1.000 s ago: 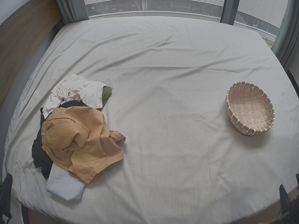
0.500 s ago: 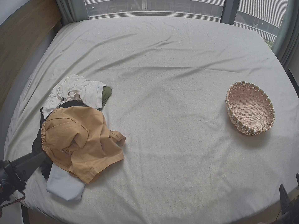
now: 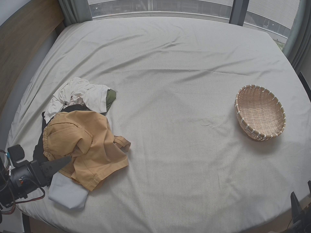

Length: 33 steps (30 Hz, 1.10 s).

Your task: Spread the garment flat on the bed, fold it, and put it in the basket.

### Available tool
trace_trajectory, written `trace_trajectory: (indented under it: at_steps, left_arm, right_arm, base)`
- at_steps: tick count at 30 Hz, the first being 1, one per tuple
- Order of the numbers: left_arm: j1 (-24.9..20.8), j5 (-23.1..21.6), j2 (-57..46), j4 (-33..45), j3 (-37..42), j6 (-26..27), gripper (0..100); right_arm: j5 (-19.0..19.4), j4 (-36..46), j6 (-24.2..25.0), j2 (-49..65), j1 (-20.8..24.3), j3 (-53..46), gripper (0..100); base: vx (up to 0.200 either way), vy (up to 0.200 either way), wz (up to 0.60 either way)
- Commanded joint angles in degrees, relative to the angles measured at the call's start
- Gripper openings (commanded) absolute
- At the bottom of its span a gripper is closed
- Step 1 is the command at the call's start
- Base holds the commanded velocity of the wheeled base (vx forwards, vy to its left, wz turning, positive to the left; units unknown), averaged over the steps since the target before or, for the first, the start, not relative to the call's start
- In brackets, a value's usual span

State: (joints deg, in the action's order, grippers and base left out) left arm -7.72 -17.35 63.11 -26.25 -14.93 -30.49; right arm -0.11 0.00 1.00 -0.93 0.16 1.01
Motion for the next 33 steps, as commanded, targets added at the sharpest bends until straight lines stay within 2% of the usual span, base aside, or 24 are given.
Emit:
trace_trajectory:
  at_steps: [1, 13, 23, 27, 33]
  left_arm:
    - [0.3, -0.1, 8.4, -0.6, 1.1, -1.2, 100]
    - [0.4, -1.7, 17.6, -2.0, 0.1, -2.3, 100]
    - [0.5, -1.3, 30.0, -12.3, 4.9, -1.3, 100]
    - [0.6, -1.3, 37.6, -20.5, 6.1, -1.4, 100]
    - [-0.1, -1.3, 43.4, -28.2, 8.3, -1.3, 100]
  right_arm:
    - [-0.1, 0.0, 0.1, 0.7, 0.0, -0.9, 100]
    - [-0.1, 0.0, 0.1, 0.7, 0.0, -0.9, 100]
    - [-0.1, 0.0, 0.1, 0.7, 0.0, -0.9, 100]
    - [-0.1, 0.0, 0.0, 0.7, -0.1, -0.9, 100]
    - [-0.1, 0.0, 0.0, 0.7, 0.0, -0.9, 100]
  base:
    - [0.0, 0.0, 0.0]
    - [0.0, 0.0, 0.0]
    - [0.0, 0.0, 0.0]
    - [0.0, 0.0, 0.0]
    - [0.0, 0.0, 0.0]
